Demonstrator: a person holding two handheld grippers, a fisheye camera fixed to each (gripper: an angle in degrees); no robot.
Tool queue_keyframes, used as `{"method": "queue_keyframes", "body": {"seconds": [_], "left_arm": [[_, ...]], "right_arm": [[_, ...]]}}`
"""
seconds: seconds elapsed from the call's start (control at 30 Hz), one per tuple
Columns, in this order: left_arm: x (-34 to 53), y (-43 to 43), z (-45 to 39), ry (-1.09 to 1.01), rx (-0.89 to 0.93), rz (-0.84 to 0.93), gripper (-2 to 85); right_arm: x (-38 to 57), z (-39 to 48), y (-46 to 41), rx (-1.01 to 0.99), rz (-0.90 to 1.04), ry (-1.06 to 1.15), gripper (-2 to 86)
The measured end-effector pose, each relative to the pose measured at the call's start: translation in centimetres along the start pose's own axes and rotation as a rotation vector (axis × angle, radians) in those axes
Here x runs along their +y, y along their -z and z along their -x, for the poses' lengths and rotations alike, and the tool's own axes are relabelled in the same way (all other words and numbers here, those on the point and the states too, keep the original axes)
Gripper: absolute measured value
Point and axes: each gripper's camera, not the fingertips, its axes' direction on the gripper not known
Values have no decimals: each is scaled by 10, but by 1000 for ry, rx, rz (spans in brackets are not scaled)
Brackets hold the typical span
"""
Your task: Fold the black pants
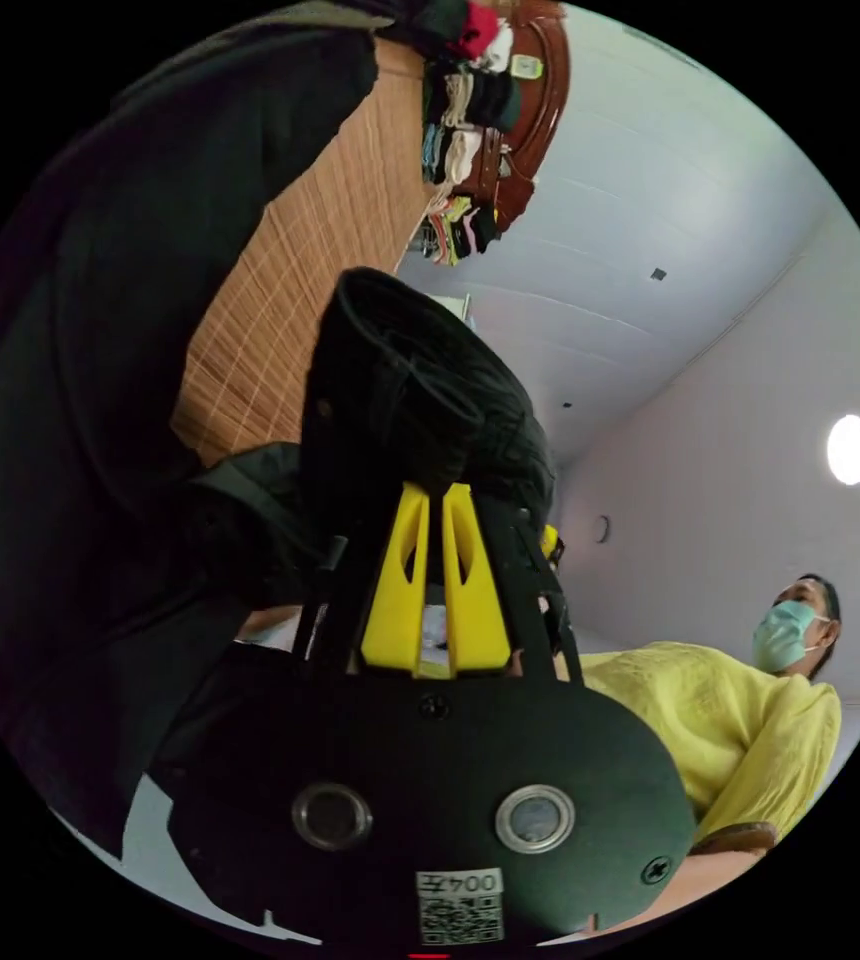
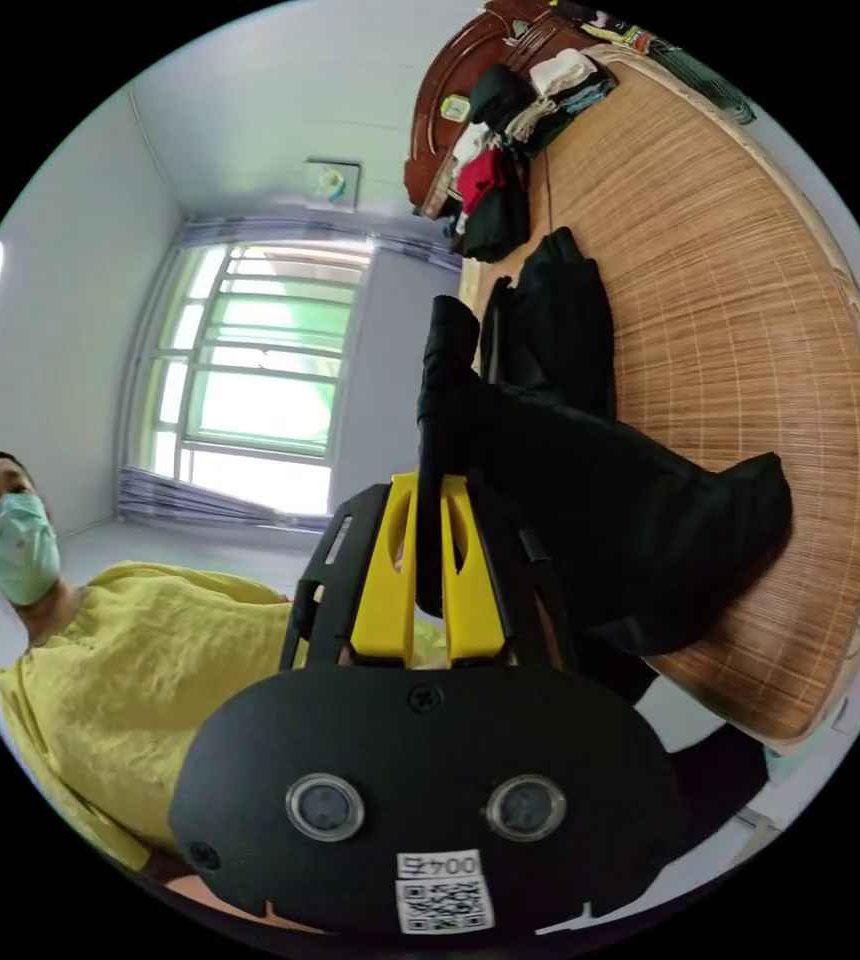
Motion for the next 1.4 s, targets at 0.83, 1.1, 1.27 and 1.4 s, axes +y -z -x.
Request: {"method": "queue_keyframes", "body": {"seconds": [0.83, 1.1, 1.27, 1.4], "left_arm": [[318, -449, -170, -245, -685, -785, 10], [367, -521, -223, -451, -741, -869, 10], [396, -540, -247, -542, -631, -1017, 10], [420, -551, -276, -690, -571, -1162, 10]], "right_arm": [[-3, 32, 340, -318, 220, 308, 43], [-67, 145, 343, -149, 289, 573, 42], [-122, 227, 341, -223, 264, 692, 41], [-183, 309, 334, -248, 251, 834, 41]]}}
